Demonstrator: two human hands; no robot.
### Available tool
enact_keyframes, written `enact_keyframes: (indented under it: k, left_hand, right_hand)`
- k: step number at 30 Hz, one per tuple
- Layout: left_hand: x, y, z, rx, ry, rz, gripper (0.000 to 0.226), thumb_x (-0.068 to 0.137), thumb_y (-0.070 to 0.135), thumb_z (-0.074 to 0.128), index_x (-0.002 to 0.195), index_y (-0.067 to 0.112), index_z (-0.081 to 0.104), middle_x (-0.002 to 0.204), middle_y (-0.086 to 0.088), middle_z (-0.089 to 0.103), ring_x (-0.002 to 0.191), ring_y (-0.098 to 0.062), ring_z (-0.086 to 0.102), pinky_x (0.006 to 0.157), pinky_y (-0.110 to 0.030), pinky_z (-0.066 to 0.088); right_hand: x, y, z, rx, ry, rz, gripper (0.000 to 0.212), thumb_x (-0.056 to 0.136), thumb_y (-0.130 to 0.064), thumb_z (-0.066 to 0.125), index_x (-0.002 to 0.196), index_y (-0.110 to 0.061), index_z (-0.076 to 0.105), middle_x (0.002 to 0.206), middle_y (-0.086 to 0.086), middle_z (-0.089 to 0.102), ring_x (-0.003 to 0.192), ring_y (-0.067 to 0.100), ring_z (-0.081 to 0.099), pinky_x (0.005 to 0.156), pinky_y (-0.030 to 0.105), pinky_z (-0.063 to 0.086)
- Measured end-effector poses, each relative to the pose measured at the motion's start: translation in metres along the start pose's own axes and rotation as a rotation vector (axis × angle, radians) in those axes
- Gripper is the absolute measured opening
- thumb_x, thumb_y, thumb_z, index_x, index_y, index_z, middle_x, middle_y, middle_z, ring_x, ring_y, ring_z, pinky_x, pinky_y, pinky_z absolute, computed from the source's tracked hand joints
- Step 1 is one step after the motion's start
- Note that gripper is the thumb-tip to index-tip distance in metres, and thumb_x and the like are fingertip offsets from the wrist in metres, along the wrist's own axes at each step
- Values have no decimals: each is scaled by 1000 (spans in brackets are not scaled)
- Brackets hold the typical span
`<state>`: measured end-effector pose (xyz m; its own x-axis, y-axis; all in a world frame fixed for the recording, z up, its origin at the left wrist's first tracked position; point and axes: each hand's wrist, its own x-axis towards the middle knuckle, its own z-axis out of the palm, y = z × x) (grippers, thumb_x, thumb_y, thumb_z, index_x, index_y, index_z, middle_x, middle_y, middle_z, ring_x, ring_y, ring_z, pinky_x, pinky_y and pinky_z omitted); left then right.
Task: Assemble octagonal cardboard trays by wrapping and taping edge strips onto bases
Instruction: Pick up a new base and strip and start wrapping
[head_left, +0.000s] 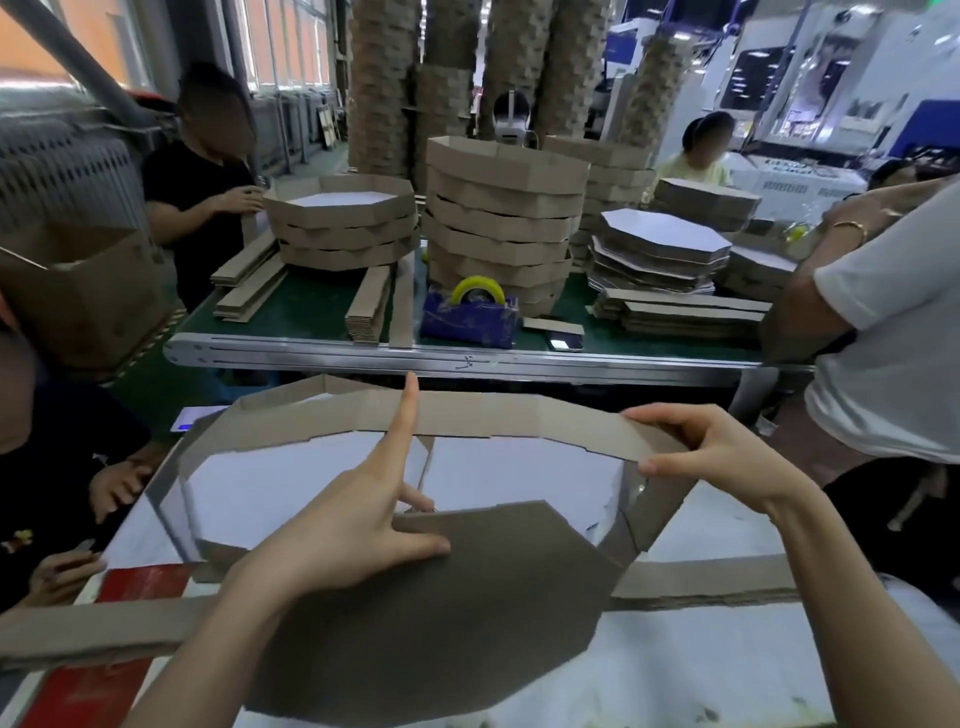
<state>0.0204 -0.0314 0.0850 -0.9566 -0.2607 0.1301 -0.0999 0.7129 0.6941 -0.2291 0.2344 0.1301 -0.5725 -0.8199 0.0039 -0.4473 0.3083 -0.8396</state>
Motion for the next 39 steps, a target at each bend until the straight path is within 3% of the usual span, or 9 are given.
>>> enact_keyframes:
  k: [5, 9, 12, 17, 21, 25, 29, 33, 39]
  left_hand:
    - [6, 6, 5, 49, -17, -17, 119, 74, 49, 79, 132, 69, -23, 82, 16, 68, 80, -1, 65, 78, -23, 52]
    - [2, 11, 9, 144, 20, -8, 116, 77, 44, 77, 134, 68, -21, 73, 7, 65, 70, -8, 62, 71, -35, 56]
    - [-2, 13, 13, 213, 29, 19, 116, 77, 44, 77, 136, 66, -20, 74, 8, 63, 68, -8, 61, 67, -38, 57]
    - [-7, 12, 16, 228, 38, 42, 110, 75, 51, 74, 132, 72, -18, 83, 26, 55, 75, 3, 59, 68, -19, 53]
    - [-11, 12, 14, 231, 19, 75, 101, 79, 53, 69, 119, 80, -20, 85, 36, 48, 89, 22, 45, 65, -6, 39]
    - [-17, 13, 9, 191, -21, 132, 80, 84, 41, 71, 128, 80, 16, 98, 37, 54, 92, 13, 50, 72, 0, 37]
    - [-31, 11, 6, 100, 76, 110, 82, 80, 38, 76, 130, 74, 23, 84, 18, 62, 81, 2, 58, 71, -13, 47]
    - [-43, 7, 3, -10, 203, -71, 51, 67, 46, 83, 99, 51, 43, 82, 25, 65, 73, -1, 63, 64, -29, 53]
    - [-59, -8, -14, -270, 4, -245, 8, 80, 29, 77, 83, 34, 73, 82, 8, 75, 80, -11, 72, 80, -42, 58]
  right_hand:
    - [-13, 31, -15, -105, -122, 193, 45, 66, -45, 83, 109, -49, 71, 117, -4, 67, 111, 19, 62, 96, 37, 53]
    - [8, 6, 0, -231, 34, 56, 21, 83, -47, 70, 103, -41, 74, 103, -17, 73, 99, -1, 66, 100, 37, 52]
    - [41, -45, 31, -174, 143, -143, 14, 97, -32, 61, 106, -32, 71, 96, -17, 74, 92, -2, 67, 91, 27, 54]
    - [80, -125, 104, -183, -103, -203, 41, 99, -46, 53, 102, -11, 74, 86, -7, 74, 75, 8, 70, 74, 16, 54]
    - [93, -147, 144, -295, -232, -167, 57, 90, -53, 65, 71, 0, 64, 51, -2, 44, 49, 14, 39, 42, 14, 30]
    - [94, -143, 153, -331, -257, -173, 22, 87, -31, 76, 95, -11, 79, 81, -1, 72, 74, 9, 60, 67, 23, 49]
    - [86, -130, 133, -250, -161, -175, 14, 92, -27, 70, 99, -17, 78, 95, -4, 74, 86, 9, 64, 77, 20, 49]
    - [73, -108, 102, -151, -105, -95, 9, 91, -39, 67, 91, -33, 74, 87, -13, 72, 85, 3, 64, 75, 21, 44]
    - [54, -92, 81, -157, -217, -56, 18, 83, -45, 70, 87, -30, 78, 87, -10, 75, 80, 3, 68, 77, 26, 49]
